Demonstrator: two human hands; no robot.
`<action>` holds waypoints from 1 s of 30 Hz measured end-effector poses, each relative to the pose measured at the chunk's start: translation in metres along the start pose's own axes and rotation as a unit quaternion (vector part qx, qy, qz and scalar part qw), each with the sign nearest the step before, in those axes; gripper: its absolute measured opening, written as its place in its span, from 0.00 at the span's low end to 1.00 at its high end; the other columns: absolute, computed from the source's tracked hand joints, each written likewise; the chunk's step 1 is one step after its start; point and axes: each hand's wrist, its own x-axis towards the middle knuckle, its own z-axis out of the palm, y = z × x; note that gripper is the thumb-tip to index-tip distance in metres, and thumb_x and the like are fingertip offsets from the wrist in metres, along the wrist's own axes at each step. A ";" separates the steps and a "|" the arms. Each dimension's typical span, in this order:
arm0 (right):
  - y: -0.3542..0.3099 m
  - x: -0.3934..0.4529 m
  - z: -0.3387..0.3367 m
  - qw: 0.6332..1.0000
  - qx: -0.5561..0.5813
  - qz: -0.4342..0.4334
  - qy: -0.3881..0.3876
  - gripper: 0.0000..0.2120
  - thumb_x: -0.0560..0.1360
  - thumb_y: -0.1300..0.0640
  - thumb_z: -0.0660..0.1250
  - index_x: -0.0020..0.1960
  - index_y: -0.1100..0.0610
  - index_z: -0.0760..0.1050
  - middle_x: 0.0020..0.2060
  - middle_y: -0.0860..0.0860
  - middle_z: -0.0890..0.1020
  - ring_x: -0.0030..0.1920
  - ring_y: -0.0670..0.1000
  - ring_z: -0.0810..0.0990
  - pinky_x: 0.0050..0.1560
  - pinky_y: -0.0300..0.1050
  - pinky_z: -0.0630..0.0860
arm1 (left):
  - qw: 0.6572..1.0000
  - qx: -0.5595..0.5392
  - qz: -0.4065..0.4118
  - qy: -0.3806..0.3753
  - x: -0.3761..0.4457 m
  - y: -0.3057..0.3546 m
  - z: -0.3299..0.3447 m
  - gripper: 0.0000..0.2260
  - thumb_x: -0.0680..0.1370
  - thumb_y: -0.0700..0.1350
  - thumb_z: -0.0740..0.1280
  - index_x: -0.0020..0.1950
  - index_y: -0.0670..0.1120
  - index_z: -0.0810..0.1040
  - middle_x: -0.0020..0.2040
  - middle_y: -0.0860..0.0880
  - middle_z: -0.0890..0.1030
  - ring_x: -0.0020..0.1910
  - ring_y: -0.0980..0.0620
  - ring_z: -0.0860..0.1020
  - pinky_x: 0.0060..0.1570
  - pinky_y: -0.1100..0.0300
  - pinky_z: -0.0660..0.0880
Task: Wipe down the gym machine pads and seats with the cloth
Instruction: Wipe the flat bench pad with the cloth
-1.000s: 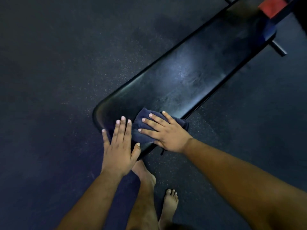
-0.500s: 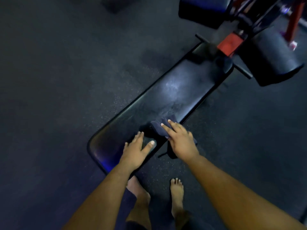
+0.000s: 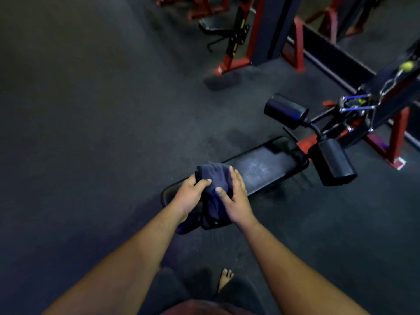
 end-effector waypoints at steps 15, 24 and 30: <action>-0.198 0.041 0.103 0.943 0.308 -0.019 0.128 0.12 0.75 0.55 0.77 0.55 0.58 0.82 0.50 0.57 0.87 0.53 0.56 0.85 0.61 0.65 0.78 | 0.990 0.070 0.119 -0.026 -0.001 0.114 -0.207 0.14 0.81 0.50 0.69 0.65 0.49 0.75 0.61 0.52 0.83 0.59 0.55 0.81 0.63 0.55 0.77; -0.248 0.095 0.132 0.924 0.290 -0.047 0.244 0.04 0.79 0.56 0.72 0.54 0.52 0.80 0.50 0.52 0.87 0.55 0.57 0.85 0.61 0.60 0.80 | 0.978 0.109 0.146 -0.102 0.068 0.171 -0.257 0.20 0.75 0.57 0.75 0.61 0.49 0.75 0.59 0.52 0.82 0.59 0.54 0.81 0.59 0.56 0.79; -0.253 0.164 0.127 0.918 0.277 -0.060 0.278 0.01 0.80 0.56 0.71 0.51 0.53 0.79 0.47 0.50 0.86 0.49 0.49 0.83 0.55 0.54 0.78 | 0.963 0.136 0.190 -0.137 0.139 0.198 -0.259 0.23 0.72 0.52 0.80 0.62 0.48 0.76 0.58 0.52 0.84 0.58 0.53 0.83 0.57 0.54 0.81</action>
